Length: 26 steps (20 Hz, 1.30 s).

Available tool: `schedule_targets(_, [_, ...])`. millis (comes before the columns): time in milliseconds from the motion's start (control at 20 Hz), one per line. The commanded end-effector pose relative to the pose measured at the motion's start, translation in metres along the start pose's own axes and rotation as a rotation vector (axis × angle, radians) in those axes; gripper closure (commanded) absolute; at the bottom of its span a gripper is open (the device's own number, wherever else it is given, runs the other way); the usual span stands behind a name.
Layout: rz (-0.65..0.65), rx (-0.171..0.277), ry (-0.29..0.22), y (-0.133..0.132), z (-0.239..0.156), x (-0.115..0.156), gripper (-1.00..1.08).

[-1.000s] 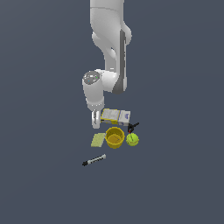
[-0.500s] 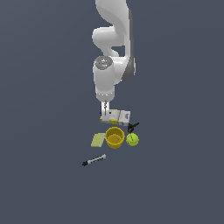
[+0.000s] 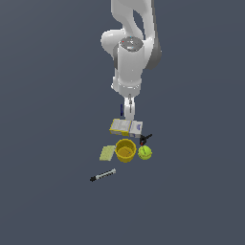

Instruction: Pick up a designated object from a clutter of objects.

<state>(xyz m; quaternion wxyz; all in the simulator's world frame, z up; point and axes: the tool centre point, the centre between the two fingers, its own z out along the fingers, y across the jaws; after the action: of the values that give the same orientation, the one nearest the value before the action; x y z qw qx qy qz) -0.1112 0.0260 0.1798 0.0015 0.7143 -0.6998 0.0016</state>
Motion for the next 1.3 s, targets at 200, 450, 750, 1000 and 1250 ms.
schedule_targets(200, [0.0,0.001,0.003,0.006,-0.055,-0.045,1.08])
schedule_targets(450, [-0.001,0.001,0.002,0.01,-0.099,-0.082,1.08])
schedule_targets(750, [-0.002,0.0,0.0,0.015,-0.151,-0.127,1.08])
schedule_targets(1000, [-0.003,0.0,-0.002,0.016,-0.186,-0.157,1.08])
schedule_targets(1250, [-0.003,0.0,-0.004,0.017,-0.21,-0.178,1.08])
